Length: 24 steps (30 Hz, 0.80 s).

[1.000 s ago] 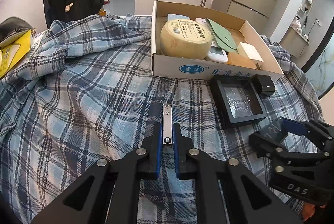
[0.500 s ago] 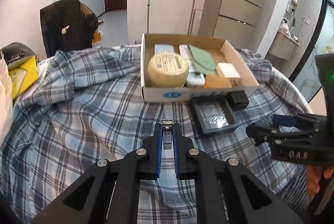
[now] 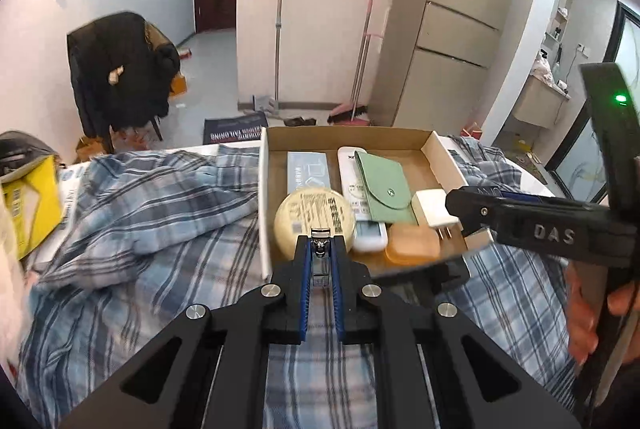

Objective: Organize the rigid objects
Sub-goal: 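Lift the UNNY box with the right gripper while the left carries the clipper over the cardboard box, then open the left gripper to drop the clipper into the cardboard box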

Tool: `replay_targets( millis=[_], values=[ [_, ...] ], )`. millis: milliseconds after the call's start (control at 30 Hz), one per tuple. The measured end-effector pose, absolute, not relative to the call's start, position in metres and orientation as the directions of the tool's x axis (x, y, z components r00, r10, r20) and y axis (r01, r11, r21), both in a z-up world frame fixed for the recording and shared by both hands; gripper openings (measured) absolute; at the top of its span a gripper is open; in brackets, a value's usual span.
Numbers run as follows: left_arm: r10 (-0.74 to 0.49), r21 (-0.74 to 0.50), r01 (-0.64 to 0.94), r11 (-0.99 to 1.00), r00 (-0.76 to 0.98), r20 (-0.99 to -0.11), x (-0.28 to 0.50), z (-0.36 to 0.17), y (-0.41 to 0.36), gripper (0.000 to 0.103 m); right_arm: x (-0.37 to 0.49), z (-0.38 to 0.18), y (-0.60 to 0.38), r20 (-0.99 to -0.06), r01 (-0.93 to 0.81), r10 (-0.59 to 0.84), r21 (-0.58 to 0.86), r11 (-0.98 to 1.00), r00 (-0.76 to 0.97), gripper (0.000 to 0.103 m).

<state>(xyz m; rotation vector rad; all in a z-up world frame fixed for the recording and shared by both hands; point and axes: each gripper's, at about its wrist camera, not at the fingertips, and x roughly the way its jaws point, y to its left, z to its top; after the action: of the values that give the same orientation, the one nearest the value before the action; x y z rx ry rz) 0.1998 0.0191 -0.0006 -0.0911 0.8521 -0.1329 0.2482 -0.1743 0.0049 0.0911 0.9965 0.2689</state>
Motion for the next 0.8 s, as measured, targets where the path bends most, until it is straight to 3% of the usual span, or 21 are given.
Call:
replay_targets(
  millis=[167, 333, 800],
  values=[
    [-0.156, -0.141, 0.074, 0.987, 0.632, -0.759, 0.221, -0.009, 0.015, 0.01, 0.261, -0.001, -0.173, -0.802, -0.177, 0.298, 0.24, 0.954, 0.517, 0.067],
    [-0.066, -0.067, 0.024, 0.997, 0.654, -0.754, 0.218, -0.012, 0.026, 0.01, 0.264, -0.022, -0.18, -0.817, -0.158, 0.301, 0.257, 0.954, 0.492, 0.067],
    [-0.12, -0.135, 0.017, 0.991, 0.581, -0.805, 0.231, -0.049, 0.041, 0.011, 0.264, -0.026, -0.177, -0.817, -0.169, 0.306, 0.255, 0.952, 0.488, 0.067]
  ],
)
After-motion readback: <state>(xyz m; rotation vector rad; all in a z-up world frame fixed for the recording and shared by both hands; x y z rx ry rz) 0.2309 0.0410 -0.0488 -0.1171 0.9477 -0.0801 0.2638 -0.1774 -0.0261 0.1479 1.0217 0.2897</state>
